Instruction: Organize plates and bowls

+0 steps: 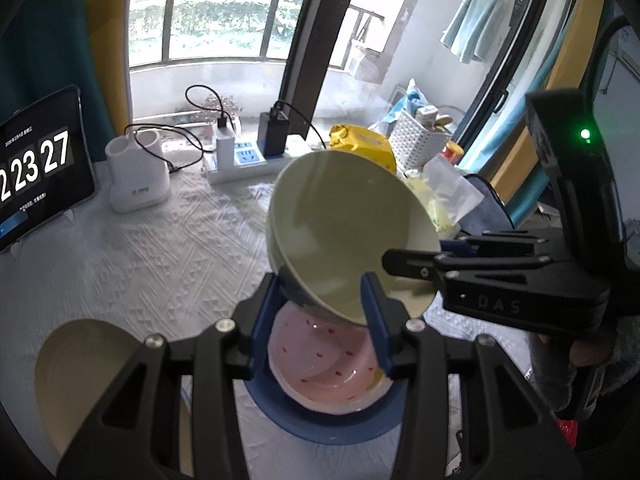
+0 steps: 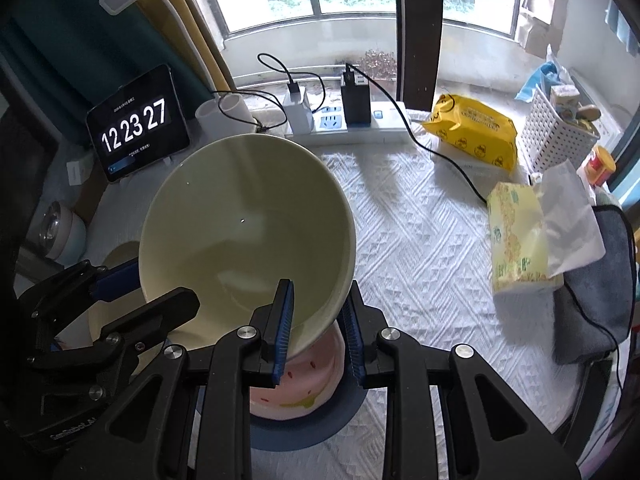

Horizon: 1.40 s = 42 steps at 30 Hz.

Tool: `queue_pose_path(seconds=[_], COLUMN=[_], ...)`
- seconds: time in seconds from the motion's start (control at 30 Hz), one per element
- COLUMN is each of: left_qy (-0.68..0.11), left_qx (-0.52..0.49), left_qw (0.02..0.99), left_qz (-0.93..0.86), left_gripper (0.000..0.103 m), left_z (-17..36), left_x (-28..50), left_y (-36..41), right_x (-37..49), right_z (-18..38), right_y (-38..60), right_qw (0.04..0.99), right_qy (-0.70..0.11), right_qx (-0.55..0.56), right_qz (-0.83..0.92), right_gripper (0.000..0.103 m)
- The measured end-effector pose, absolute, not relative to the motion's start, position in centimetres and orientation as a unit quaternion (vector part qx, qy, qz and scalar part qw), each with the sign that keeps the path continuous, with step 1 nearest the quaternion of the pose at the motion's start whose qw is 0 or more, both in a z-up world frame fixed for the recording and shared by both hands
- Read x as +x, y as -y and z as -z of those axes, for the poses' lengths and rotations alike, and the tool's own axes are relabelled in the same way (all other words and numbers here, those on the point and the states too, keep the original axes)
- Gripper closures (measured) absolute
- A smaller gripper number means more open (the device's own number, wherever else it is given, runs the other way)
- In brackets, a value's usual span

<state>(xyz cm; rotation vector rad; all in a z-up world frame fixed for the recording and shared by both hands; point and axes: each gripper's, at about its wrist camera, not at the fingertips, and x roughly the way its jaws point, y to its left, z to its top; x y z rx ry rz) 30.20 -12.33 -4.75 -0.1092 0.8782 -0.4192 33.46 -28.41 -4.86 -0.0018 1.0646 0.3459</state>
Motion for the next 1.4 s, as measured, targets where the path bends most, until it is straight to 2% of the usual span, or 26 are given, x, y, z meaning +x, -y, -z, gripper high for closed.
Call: queue_pose_path(seconds=[1.4], left_qy=[-0.479], left_qx=[-0.045], left_qw=[0.850], left_qz=[0.215], left_gripper=[0.060], left_z=[9.9], left_x=[27.1], left_y=[13.1], right_x=[30.3], right_z=[10.4], right_y=[28.5], right_qw=[0.810], right_qy=[-0.564], right_qx=[-0.016], right_qz=[-0.158], right_gripper=[0.076])
